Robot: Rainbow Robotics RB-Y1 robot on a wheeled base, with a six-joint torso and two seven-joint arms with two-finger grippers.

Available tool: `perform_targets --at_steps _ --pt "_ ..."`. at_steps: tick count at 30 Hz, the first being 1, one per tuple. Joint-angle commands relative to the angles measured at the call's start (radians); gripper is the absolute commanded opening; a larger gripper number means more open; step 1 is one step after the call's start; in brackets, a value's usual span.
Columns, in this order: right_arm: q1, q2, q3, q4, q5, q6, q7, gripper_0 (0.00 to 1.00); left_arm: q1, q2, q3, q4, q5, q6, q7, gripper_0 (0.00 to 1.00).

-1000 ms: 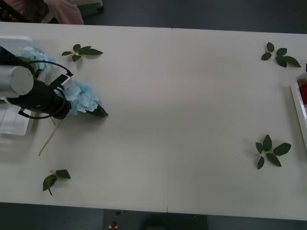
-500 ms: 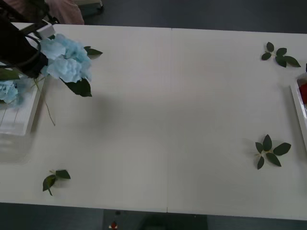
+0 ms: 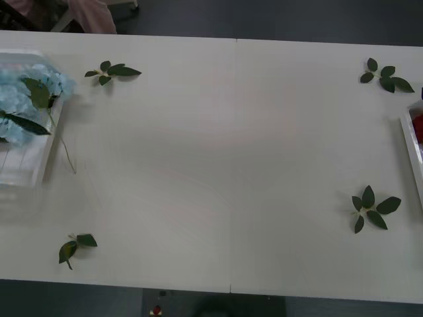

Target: Put the red flowers into the right box and the blue flowers into the left box

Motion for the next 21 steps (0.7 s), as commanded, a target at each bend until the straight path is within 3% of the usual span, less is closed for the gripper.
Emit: perform_targets --at_steps 1,4,18,21 --pt "-0.003 -0.046 -0.004 -0.014 -0.012 0.003 0.02 1.0 0.141 0.077 0.011 0.017 -0.009 -0.157 -0.046 0.0" --pt "-0.003 -0.046 -0.004 -0.014 -0.012 0.003 0.02 1.0 0.191 0.087 0.011 0.043 -0.015 -0.264 -0.11 0.0" --pt "-0.003 -0.046 -0.004 -0.014 -0.012 0.003 0.02 1.0 0.263 0.067 0.011 0.1 -0.108 -0.327 -0.126 0.0" --pt "-0.003 -0.046 -0.004 -0.014 -0.012 0.003 0.02 1.0 0.266 0.067 0.011 0.103 -0.108 -0.336 -0.127 0.11"
